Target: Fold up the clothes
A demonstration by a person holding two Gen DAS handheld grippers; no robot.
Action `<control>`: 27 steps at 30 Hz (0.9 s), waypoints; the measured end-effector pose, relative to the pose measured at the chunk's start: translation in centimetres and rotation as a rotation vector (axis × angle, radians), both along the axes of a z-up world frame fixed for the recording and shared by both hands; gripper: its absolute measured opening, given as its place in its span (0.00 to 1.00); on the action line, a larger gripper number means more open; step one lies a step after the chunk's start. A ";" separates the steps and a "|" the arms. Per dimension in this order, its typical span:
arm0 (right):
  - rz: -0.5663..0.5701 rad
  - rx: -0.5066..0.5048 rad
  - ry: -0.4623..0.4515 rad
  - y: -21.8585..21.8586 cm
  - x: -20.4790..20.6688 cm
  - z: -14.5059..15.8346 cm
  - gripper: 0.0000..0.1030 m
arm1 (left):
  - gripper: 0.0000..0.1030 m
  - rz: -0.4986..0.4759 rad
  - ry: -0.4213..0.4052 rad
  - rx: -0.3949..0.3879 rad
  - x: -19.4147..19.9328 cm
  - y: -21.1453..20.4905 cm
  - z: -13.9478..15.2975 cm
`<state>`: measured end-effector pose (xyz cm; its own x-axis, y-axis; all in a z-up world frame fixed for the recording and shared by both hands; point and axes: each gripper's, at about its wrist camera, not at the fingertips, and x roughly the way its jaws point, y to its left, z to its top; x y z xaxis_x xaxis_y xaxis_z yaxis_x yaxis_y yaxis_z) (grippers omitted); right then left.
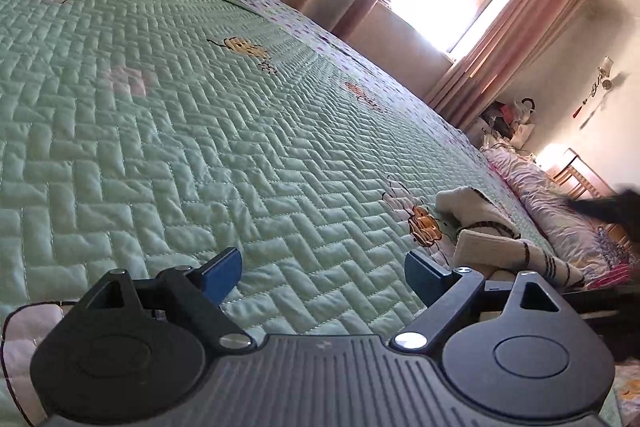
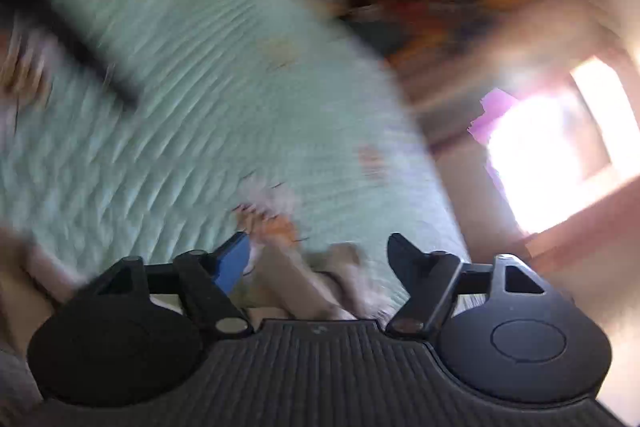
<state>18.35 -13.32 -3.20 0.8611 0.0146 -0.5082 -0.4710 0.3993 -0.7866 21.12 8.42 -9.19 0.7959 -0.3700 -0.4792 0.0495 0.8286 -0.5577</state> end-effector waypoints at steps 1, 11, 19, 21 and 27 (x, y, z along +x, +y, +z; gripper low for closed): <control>0.011 -0.085 0.036 0.0 1.6 -1.4 0.61 | 0.89 -0.001 0.001 -0.013 0.0 0.1 -0.1; -0.026 -0.222 0.261 -0.6 8.7 -2.8 0.10 | 0.92 -0.012 -0.012 -0.108 0.1 1.4 -0.1; -0.096 0.792 0.151 6.0 11.6 17.3 0.09 | 0.91 0.281 -0.164 -0.325 -4.1 9.0 0.8; -0.050 1.002 0.208 8.6 11.9 19.2 0.10 | 0.92 0.399 -0.232 -0.346 -6.0 11.0 1.3; 0.238 1.264 0.711 16.4 12.0 17.4 0.35 | 0.92 0.613 -0.272 -0.361 -8.5 14.1 1.0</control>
